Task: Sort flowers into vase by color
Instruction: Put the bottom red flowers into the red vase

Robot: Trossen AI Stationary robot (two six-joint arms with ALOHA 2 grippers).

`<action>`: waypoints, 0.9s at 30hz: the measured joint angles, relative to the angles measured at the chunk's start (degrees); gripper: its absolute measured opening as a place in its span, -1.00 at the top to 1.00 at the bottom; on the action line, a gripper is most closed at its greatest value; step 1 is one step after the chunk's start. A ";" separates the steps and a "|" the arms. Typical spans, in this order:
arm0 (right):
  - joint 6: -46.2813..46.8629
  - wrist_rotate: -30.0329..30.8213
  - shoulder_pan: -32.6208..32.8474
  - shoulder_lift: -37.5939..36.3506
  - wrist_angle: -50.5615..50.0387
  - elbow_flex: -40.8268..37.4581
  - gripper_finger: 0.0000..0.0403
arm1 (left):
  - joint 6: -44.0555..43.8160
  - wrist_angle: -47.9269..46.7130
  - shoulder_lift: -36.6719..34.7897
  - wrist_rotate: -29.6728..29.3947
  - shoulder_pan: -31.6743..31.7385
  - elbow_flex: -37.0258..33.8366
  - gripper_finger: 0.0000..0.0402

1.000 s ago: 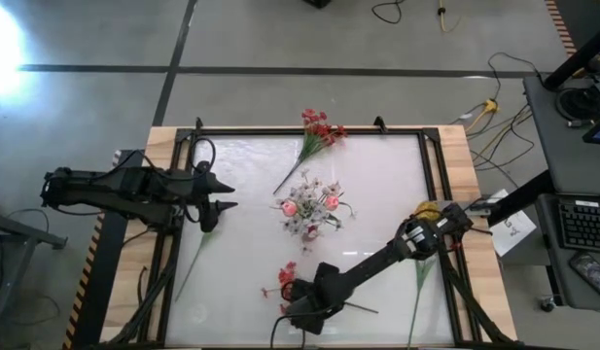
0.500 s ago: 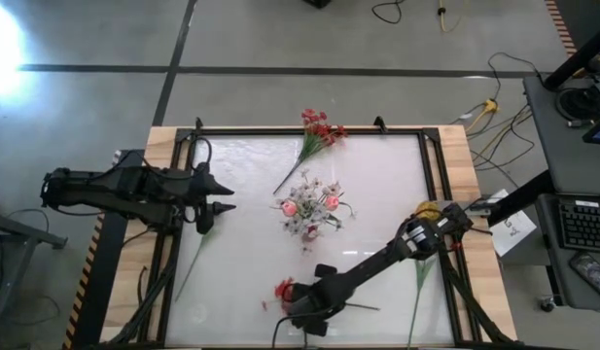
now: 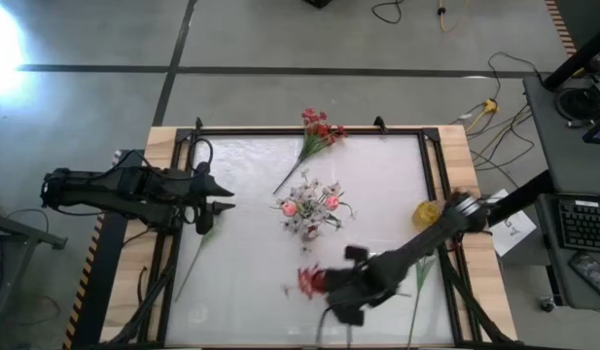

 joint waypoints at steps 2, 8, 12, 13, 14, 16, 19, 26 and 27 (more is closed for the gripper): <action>3.70 4.49 0.41 -5.60 -0.01 -4.87 0.91 | 0.00 0.26 0.12 0.00 0.00 0.00 0.38; 12.01 17.02 1.55 -22.10 0.19 -18.06 0.91 | 0.02 1.23 1.17 0.00 0.00 0.00 0.42; 15.58 21.15 2.08 -32.04 0.10 -26.00 0.91 | 0.04 1.23 2.32 0.00 0.00 0.00 0.43; 16.29 22.95 2.16 -34.35 0.07 -27.94 0.91 | 0.02 1.22 2.64 -0.02 0.00 0.00 0.43; 16.99 25.01 2.14 -36.77 0.00 -29.80 0.91 | 0.02 1.20 3.01 -0.02 0.00 0.00 0.43; 17.37 29.03 2.05 -41.23 -0.06 -33.33 0.91 | -0.05 1.20 3.79 -0.02 0.00 0.00 0.43; 17.58 33.85 2.05 -46.98 -0.23 -38.21 0.91 | -0.18 1.36 5.20 -0.29 0.00 0.00 0.43; 15.36 42.24 2.05 -59.02 -0.27 -46.87 0.91 | 0.26 2.54 9.85 -0.57 0.00 0.00 0.43; 14.31 42.59 2.05 -60.46 -0.28 -47.49 0.91 | 0.26 2.93 10.54 -0.58 0.00 0.00 0.43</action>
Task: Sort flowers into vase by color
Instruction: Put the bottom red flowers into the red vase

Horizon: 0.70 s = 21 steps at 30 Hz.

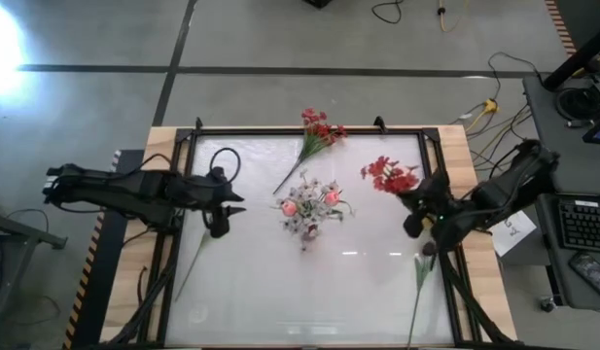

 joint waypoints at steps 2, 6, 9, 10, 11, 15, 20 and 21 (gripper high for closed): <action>-2.64 0.68 0.00 -2.82 -0.02 -0.51 0.91 | 0.00 0.33 1.31 -0.03 0.00 0.13 0.43; -10.33 2.31 0.00 -7.89 -0.34 -0.26 0.91 | 0.00 1.29 4.12 -1.41 0.00 1.89 0.43; -14.33 3.30 0.00 -12.41 -1.16 0.17 0.91 | 0.02 1.39 6.54 -3.22 0.02 3.85 0.43; -15.02 3.30 0.00 -13.89 -1.74 0.17 0.91 | 0.00 1.16 7.42 -3.54 0.02 4.46 0.43; -15.56 3.32 0.00 -15.49 -1.98 0.04 0.91 | -0.01 1.14 8.23 -3.68 0.02 5.21 0.43; -16.90 2.95 0.00 -21.68 -2.05 -1.80 0.91 | -0.38 1.28 11.22 -4.44 0.06 7.45 0.43; -17.95 -0.19 0.09 -27.45 -1.87 -4.35 0.91 | -0.87 1.51 14.21 -4.98 0.39 9.23 0.43; -18.78 0.00 0.05 -28.55 -1.38 -4.77 0.91 | -1.42 1.54 14.71 -5.58 0.40 9.31 0.43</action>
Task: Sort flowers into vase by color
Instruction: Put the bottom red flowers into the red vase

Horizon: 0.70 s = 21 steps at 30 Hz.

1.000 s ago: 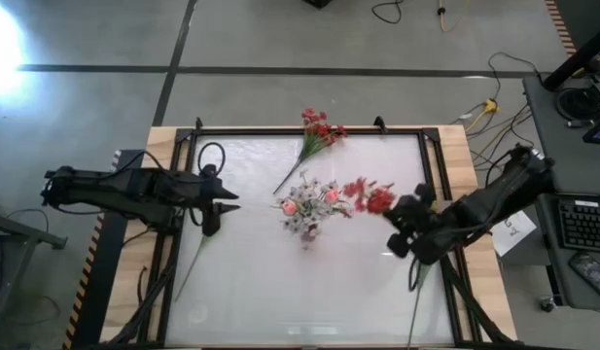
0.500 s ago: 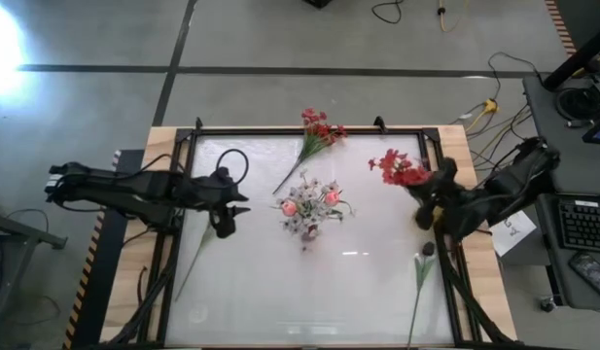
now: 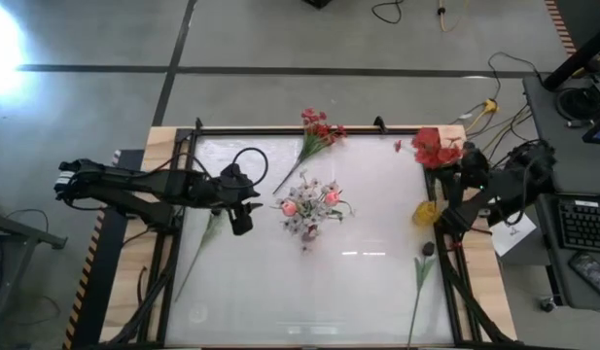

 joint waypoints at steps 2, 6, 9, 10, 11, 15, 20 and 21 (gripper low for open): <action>-1.15 0.19 -0.02 -2.14 0.82 -0.79 0.91 | -1.13 0.35 0.93 -1.60 0.06 0.00 0.43; -3.86 -0.90 -0.02 -4.90 4.21 -3.16 0.91 | -2.33 1.90 2.53 -3.39 0.08 0.04 0.43; -4.11 -0.83 -0.02 -6.46 5.60 -4.18 0.91 | -2.32 3.26 3.83 -3.39 0.36 0.04 0.43; -4.26 -0.85 -0.05 -6.57 5.95 -4.40 0.91 | -2.31 3.87 4.19 -3.39 0.57 0.04 0.43; -4.35 -0.86 -0.05 -6.58 6.28 -4.57 0.91 | -2.31 4.17 4.53 -3.37 0.85 0.04 0.43; -4.29 -0.85 -0.05 -6.54 6.26 -4.63 0.91 | -2.30 5.59 5.82 -3.39 2.20 0.04 0.43; 0.67 -0.52 -0.18 -6.14 5.91 -4.66 0.91 | -1.84 9.65 6.56 -3.37 3.63 0.04 0.43; 1.98 -0.40 -0.18 -6.14 5.91 -4.77 0.91 | -1.77 10.25 6.58 -3.37 3.91 0.04 0.43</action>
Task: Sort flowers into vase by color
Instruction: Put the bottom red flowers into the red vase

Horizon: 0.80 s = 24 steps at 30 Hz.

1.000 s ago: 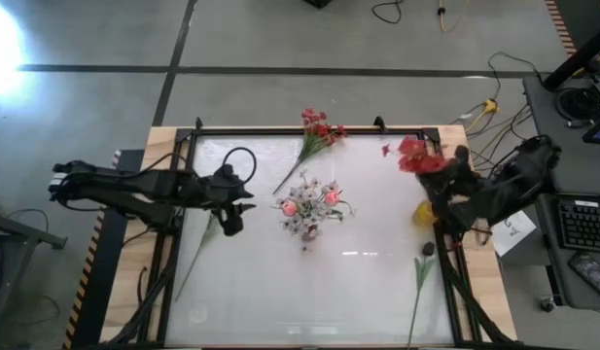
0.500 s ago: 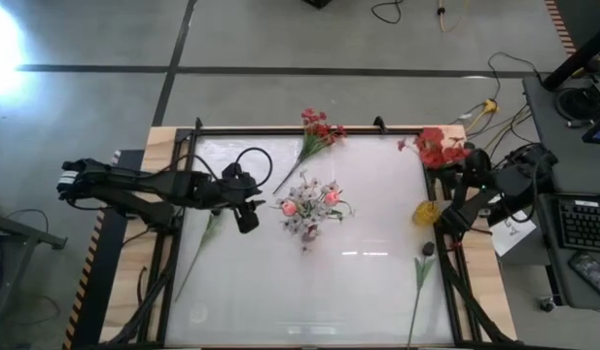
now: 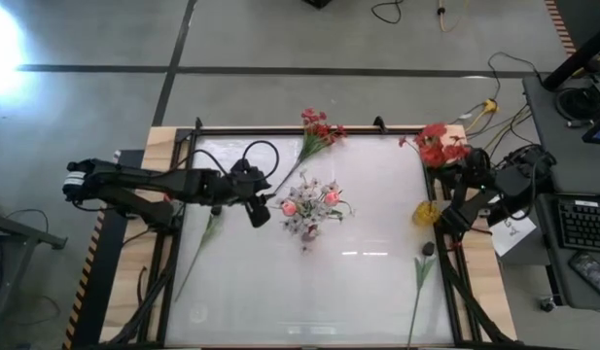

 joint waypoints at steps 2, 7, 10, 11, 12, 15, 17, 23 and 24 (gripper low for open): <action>1.31 0.28 -0.01 0.04 -0.08 -0.21 0.91 | 0.43 0.72 0.07 0.00 0.57 0.00 0.43; -0.38 4.78 0.00 0.11 -0.07 -0.33 0.91 | 1.41 1.56 -0.01 0.00 1.35 0.00 0.43; -2.76 5.70 0.00 0.09 -0.04 0.09 0.91 | 1.40 1.72 -0.11 0.01 1.33 0.00 0.43; -2.90 5.70 0.00 0.09 -0.04 0.12 0.91 | 1.35 1.80 -0.11 0.02 1.33 0.00 0.43; -2.91 5.70 -0.02 0.07 -0.10 0.12 0.91 | 1.17 1.81 -0.11 0.04 1.33 0.00 0.43; -2.67 5.48 -0.01 0.62 -0.36 0.12 0.91 | 0.93 1.99 -0.13 0.04 1.33 0.00 0.43; -2.12 5.15 0.00 1.54 -0.37 0.12 0.91 | 0.40 1.99 -0.13 0.06 1.33 0.00 0.43; 5.05 6.84 -0.02 6.70 -0.46 0.80 0.91 | -0.14 1.96 -0.24 0.48 1.33 0.00 0.43; 5.79 6.96 -0.02 7.86 -1.00 1.26 0.91 | -0.12 1.94 -0.24 0.48 1.33 0.00 0.43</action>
